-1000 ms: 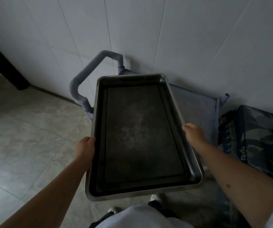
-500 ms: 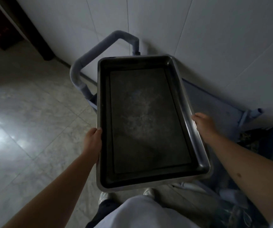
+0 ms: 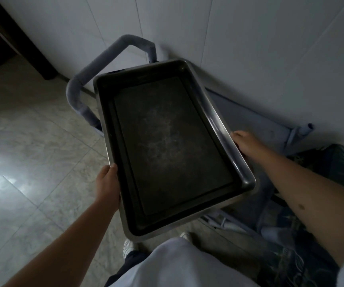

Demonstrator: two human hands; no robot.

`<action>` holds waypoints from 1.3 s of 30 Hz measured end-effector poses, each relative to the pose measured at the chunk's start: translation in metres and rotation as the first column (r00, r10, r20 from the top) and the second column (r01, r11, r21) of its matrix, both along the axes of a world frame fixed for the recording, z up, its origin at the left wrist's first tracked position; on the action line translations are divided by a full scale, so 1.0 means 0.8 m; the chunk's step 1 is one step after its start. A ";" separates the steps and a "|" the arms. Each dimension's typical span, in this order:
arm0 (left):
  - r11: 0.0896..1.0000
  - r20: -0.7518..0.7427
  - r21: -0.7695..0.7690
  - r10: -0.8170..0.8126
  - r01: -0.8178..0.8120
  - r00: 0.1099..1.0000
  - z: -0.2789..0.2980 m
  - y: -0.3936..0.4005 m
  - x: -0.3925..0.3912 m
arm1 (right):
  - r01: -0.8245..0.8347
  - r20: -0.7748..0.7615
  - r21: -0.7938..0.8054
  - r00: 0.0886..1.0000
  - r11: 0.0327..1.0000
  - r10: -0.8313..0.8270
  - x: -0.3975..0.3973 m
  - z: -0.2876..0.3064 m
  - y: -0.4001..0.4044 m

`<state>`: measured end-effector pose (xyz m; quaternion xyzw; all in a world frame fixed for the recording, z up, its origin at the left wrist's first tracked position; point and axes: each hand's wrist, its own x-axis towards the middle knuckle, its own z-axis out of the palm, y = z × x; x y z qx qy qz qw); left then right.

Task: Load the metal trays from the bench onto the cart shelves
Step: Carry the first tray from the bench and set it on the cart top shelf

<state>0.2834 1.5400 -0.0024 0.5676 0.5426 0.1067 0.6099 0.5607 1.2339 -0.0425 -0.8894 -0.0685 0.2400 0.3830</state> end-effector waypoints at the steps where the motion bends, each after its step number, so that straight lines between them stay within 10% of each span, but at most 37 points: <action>1: 1.000 -0.002 0.004 0.000 0.001 1.000 -0.002 -0.001 0.000 | 0.052 -0.042 0.057 0.998 0.997 -0.049 -0.012 0.000 -0.014; 11: 0.998 0.039 -0.009 0.059 -0.059 0.997 -0.013 -0.027 0.001 | 0.303 -0.493 -0.015 0.827 0.953 -0.271 -0.088 0.015 -0.132; 24: 0.956 0.184 -0.289 0.103 -0.047 0.978 -0.028 -0.111 0.032 | 0.737 -0.434 0.189 0.655 0.648 -0.618 -0.076 0.013 -0.120; 32: 0.927 0.159 -0.372 0.025 0.037 0.987 -0.026 -0.148 0.050 | 0.513 -0.721 0.178 0.649 0.840 -0.244 -0.118 0.011 -0.115; 39: 0.827 0.035 -0.492 -0.295 0.274 0.955 -0.003 -0.161 0.083 | 0.619 -0.511 0.195 0.726 0.761 -0.460 -0.078 0.002 -0.145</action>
